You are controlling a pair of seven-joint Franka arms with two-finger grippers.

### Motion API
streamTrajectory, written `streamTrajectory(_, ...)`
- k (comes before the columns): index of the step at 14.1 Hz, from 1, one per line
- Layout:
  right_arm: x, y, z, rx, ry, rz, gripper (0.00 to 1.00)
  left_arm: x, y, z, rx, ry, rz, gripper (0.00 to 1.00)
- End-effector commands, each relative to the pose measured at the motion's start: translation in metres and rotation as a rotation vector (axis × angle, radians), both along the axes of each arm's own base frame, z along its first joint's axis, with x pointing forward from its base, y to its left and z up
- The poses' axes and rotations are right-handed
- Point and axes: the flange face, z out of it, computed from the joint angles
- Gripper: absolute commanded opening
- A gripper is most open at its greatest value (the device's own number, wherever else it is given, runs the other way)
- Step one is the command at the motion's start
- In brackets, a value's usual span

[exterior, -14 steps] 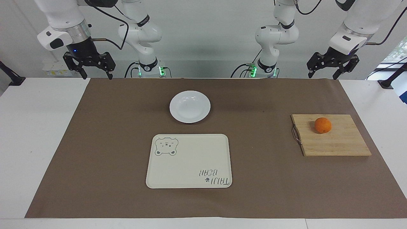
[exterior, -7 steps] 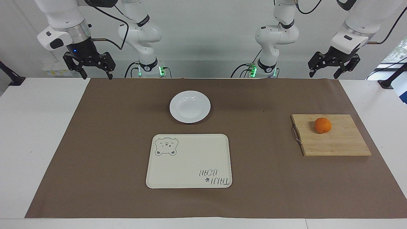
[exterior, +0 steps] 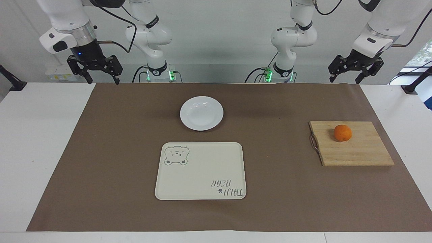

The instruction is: Place orange and plate with both arms

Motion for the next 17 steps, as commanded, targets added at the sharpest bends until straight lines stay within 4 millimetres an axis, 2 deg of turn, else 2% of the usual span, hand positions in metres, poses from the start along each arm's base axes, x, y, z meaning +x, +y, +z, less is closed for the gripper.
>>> streamTrajectory(1, -0.006, 0.0, 0.0, 0.014, 0.005, -0.01, 1.0, -0.007, 0.014, 0.0, 0.008, -0.014, -0.002, 1.0)
streamTrajectory(6, -0.005, 0.0, 0.0, 0.014, 0.003, -0.01, 1.0, 0.004, 0.028, -0.011, 0.007, -0.019, -0.015, 1.0)
streamTrajectory(7, -0.006, 0.0, 0.0, 0.014, 0.005, -0.01, 1.0, 0.008, 0.041, -0.012, 0.007, -0.03, -0.003, 1.0)
streamTrajectory(9, -0.006, 0.0, 0.0, 0.014, 0.005, -0.01, 1.0, 0.015, 0.049, -0.023, 0.005, -0.022, -0.019, 1.0)
streamTrajectory(11, -0.006, 0.0, 0.0, 0.014, 0.005, -0.01, 1.0, 0.02, 0.068, -0.027, 0.005, -0.032, -0.01, 1.0)
streamTrajectory(14, -0.006, -0.001, 0.0, 0.014, 0.005, -0.012, 1.0, 0.033, 0.092, -0.047, 0.002, -0.026, -0.031, 1.0)
streamTrajectory(17, -0.006, 0.001, 0.0, 0.014, 0.005, -0.009, 1.0, 0.038, 0.117, -0.078, 0.001, -0.026, -0.035, 1.0)
